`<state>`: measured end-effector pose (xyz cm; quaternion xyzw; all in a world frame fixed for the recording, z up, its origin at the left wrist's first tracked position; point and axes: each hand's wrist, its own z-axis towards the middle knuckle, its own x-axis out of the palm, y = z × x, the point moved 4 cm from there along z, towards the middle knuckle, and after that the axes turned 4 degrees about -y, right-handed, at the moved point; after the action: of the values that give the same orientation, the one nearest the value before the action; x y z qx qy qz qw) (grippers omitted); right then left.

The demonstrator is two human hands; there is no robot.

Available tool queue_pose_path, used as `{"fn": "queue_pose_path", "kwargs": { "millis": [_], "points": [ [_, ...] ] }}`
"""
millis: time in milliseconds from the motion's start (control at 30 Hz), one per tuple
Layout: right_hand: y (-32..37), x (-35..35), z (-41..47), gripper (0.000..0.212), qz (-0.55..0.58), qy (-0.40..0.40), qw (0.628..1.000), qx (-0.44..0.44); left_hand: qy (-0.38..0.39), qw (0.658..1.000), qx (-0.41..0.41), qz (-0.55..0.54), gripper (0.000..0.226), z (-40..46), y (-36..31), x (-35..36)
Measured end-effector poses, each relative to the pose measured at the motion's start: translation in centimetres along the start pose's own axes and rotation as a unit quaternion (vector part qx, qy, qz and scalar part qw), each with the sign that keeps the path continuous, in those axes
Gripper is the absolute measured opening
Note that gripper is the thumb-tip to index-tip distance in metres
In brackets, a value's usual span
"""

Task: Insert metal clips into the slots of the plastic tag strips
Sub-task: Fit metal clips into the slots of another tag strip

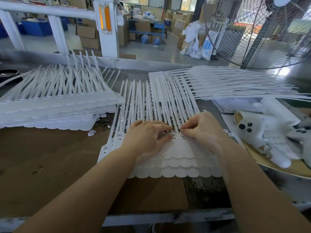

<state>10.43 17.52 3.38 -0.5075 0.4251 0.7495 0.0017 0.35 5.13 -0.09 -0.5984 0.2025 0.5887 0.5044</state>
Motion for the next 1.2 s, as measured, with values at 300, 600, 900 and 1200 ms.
{"fn": "queue_pose_path", "kwargs": {
  "millis": [300,600,900,1200],
  "points": [
    [-0.14,-0.18,0.28,0.008,0.028,0.045,0.998,0.041,-0.001,1.000,0.000,-0.009,0.038,0.08,-0.01,-0.02],
    [-0.18,-0.65,0.07,0.012,0.025,0.080,0.996,0.042,-0.006,1.000,-0.002,-0.015,0.037,-0.06,0.01,-0.02],
    [0.00,-0.29,-0.08,0.009,0.025,0.073,0.996,0.047,-0.004,1.000,-0.005,-0.011,0.037,-0.06,-0.06,-0.08],
    [-0.17,-0.12,0.13,0.019,0.032,0.031,0.996,0.073,-0.004,1.000,-0.004,-0.013,0.036,-0.05,0.02,0.00]
  ]
}}
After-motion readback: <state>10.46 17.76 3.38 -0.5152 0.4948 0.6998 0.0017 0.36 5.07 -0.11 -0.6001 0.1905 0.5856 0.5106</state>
